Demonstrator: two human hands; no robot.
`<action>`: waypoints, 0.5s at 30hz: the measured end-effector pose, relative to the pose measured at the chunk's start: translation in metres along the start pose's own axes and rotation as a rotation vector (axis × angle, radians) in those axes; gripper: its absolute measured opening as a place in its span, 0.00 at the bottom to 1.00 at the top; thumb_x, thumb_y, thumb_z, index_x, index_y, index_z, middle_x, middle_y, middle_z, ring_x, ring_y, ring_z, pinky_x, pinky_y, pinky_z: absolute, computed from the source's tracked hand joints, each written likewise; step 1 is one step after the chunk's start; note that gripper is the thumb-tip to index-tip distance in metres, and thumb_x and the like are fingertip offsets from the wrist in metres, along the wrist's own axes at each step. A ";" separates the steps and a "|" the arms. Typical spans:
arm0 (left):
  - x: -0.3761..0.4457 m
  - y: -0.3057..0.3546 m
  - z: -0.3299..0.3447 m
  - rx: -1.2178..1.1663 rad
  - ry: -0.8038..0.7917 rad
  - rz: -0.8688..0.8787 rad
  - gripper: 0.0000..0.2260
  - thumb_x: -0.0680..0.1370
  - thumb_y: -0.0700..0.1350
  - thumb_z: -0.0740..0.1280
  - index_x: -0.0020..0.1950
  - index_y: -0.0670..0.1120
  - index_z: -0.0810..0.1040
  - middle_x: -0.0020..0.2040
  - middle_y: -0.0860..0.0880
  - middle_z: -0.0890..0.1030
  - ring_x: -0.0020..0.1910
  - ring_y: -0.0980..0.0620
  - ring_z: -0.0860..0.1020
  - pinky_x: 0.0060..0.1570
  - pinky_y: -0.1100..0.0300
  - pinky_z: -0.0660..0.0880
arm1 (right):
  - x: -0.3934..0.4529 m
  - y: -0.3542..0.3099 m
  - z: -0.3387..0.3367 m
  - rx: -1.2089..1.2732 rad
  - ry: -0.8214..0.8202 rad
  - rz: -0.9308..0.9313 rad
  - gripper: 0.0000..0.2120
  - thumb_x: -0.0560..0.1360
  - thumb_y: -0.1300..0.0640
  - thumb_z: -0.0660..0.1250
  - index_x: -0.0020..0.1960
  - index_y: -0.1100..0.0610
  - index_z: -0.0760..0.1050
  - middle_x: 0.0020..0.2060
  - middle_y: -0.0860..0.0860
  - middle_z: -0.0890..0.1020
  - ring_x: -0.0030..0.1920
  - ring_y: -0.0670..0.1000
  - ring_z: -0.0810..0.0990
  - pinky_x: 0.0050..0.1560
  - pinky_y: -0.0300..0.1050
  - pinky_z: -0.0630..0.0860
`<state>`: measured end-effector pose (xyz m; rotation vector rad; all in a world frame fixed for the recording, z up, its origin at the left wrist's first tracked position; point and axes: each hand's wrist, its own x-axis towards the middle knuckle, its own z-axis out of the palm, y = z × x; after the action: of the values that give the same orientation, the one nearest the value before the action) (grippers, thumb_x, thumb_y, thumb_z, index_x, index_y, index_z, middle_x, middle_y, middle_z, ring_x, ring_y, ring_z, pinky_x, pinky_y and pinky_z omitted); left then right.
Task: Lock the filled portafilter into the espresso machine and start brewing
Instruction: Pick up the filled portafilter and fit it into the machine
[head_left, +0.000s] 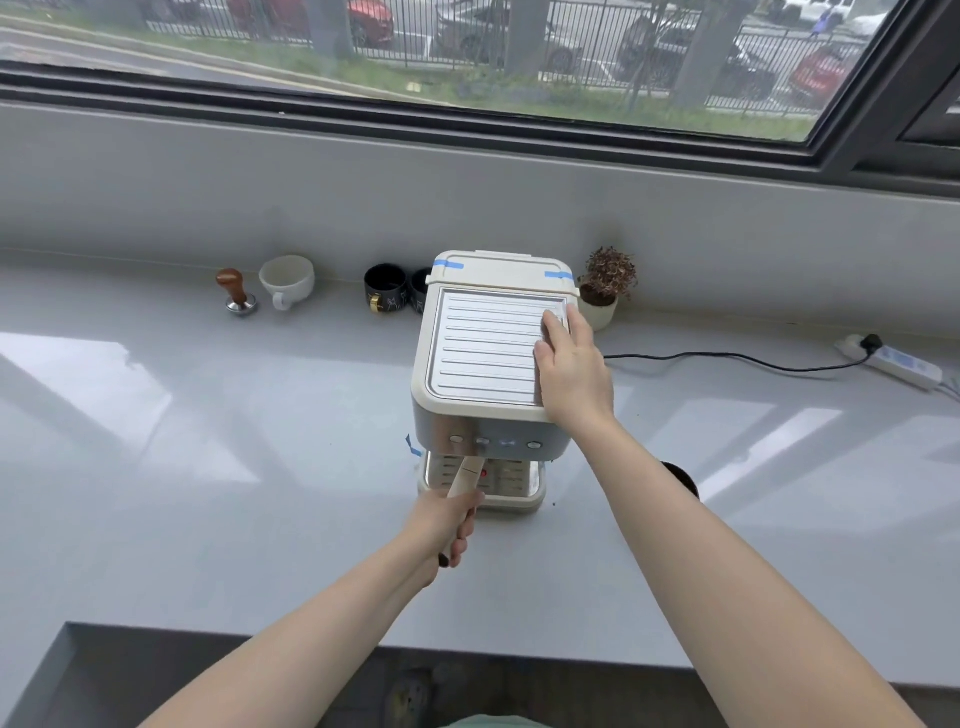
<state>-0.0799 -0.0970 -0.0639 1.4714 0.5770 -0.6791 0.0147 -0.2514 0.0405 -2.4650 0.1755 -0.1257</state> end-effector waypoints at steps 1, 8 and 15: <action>0.000 0.000 0.001 -0.003 0.002 0.000 0.11 0.74 0.47 0.66 0.36 0.47 0.67 0.23 0.50 0.67 0.18 0.53 0.63 0.22 0.65 0.60 | -0.002 0.001 0.000 0.055 0.034 0.031 0.22 0.81 0.52 0.52 0.74 0.48 0.61 0.78 0.46 0.54 0.72 0.55 0.65 0.60 0.49 0.66; 0.001 0.003 0.002 0.006 -0.002 -0.024 0.12 0.74 0.47 0.65 0.34 0.47 0.66 0.23 0.50 0.67 0.19 0.53 0.62 0.23 0.64 0.60 | -0.012 0.004 0.004 0.412 0.150 0.179 0.18 0.81 0.56 0.55 0.69 0.48 0.71 0.72 0.50 0.66 0.67 0.49 0.70 0.57 0.39 0.63; 0.004 0.007 0.015 -0.005 0.072 -0.132 0.12 0.73 0.45 0.63 0.33 0.47 0.65 0.24 0.49 0.67 0.20 0.52 0.63 0.23 0.65 0.60 | -0.016 0.002 0.008 0.616 0.156 0.261 0.17 0.81 0.56 0.55 0.61 0.43 0.77 0.70 0.44 0.70 0.68 0.46 0.71 0.68 0.47 0.67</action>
<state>-0.0732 -0.1121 -0.0619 1.4665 0.7357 -0.7286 -0.0003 -0.2458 0.0321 -1.8020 0.4512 -0.2215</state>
